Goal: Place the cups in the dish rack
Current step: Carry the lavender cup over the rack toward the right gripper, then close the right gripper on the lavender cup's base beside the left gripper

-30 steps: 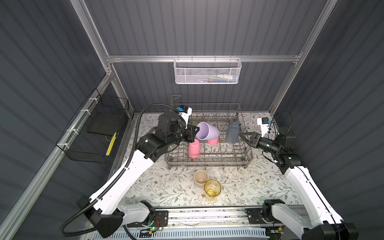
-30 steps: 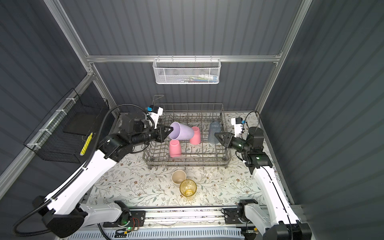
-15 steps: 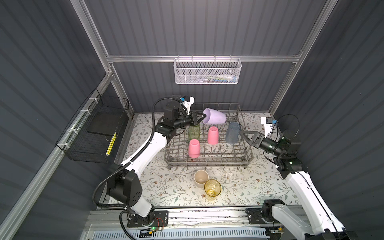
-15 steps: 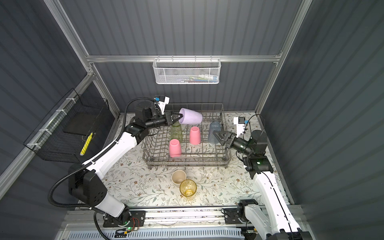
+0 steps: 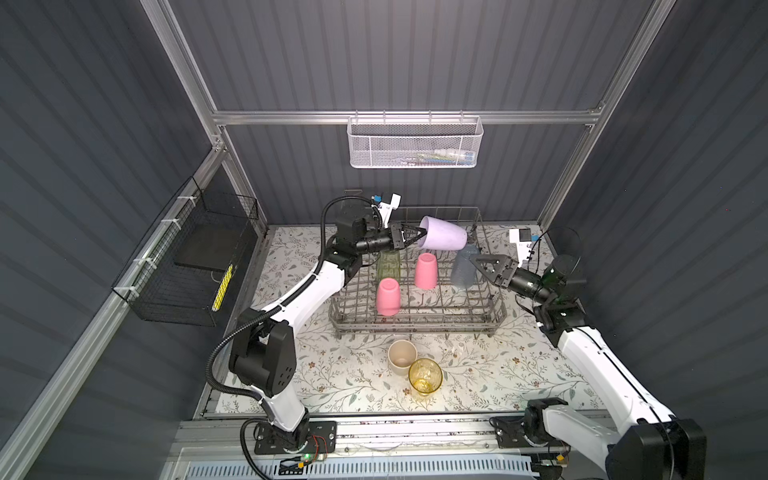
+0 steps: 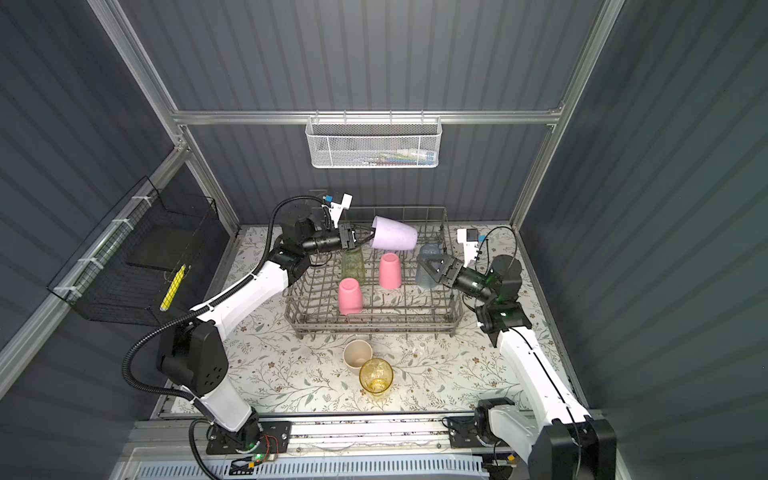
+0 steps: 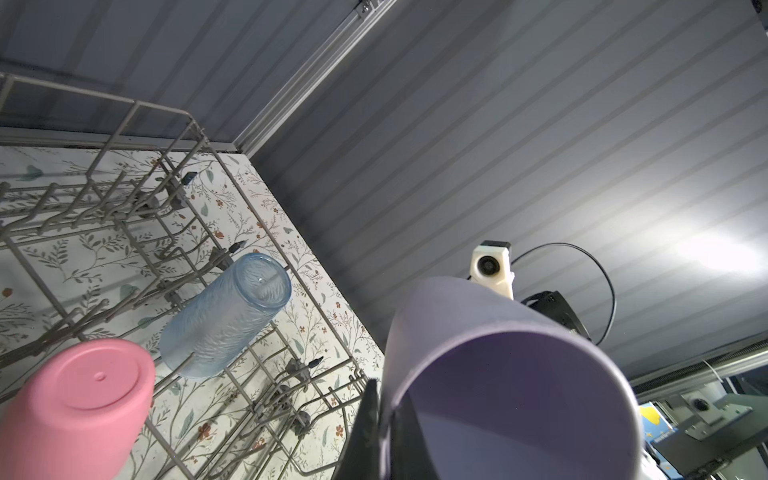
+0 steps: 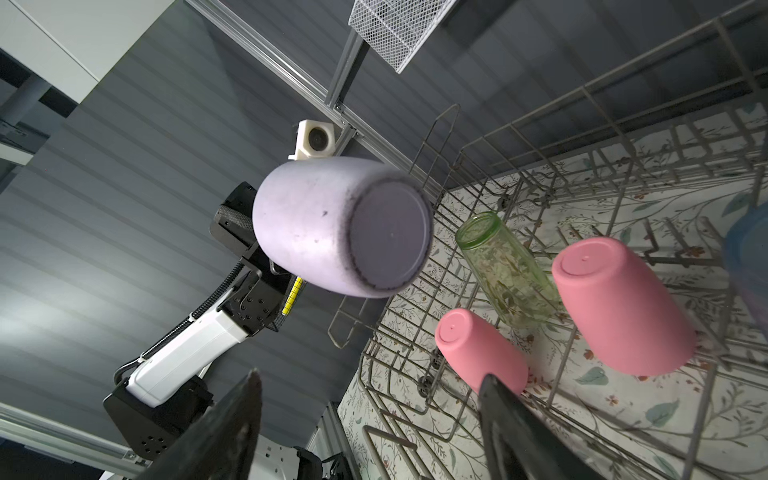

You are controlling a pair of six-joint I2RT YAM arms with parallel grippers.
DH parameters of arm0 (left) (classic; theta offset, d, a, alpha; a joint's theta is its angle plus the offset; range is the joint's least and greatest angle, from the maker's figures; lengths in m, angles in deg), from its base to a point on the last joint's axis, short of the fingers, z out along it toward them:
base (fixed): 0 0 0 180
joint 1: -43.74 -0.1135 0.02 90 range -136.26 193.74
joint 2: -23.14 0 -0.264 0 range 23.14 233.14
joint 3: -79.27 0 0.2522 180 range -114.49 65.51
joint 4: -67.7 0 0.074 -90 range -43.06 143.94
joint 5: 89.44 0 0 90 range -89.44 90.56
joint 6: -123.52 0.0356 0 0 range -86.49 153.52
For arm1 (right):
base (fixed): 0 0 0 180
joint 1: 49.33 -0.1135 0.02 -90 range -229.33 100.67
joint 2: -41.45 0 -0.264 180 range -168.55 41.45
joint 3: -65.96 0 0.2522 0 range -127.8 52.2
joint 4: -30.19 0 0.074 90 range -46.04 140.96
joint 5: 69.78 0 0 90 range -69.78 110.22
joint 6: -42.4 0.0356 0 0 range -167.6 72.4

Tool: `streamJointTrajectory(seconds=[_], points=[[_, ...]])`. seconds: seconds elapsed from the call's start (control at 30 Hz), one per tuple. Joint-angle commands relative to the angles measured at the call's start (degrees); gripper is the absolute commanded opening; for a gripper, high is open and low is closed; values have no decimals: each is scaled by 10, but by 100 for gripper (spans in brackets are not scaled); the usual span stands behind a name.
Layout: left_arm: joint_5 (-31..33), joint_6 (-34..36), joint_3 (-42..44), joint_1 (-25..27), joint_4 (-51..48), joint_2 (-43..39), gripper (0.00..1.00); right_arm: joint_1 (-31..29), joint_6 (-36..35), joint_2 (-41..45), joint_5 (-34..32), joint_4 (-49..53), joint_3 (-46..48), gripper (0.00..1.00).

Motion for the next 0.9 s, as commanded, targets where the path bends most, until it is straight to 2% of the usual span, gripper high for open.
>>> streamJointTrajectory(seconds=[0.0,0.13,0.67,0.87], points=[[-36,-26,23,5,48,1,0,-8,44,-7,18,-93,2,83],[-46,-36,29,13,73,6,0,-31,8,-13,7,-50,-19,84],[-70,-47,27,45,99,18,0,-42,20,-20,-11,-77,-21,87],[-73,-46,30,46,100,18,0,-43,31,-17,-6,-101,-18,85]])
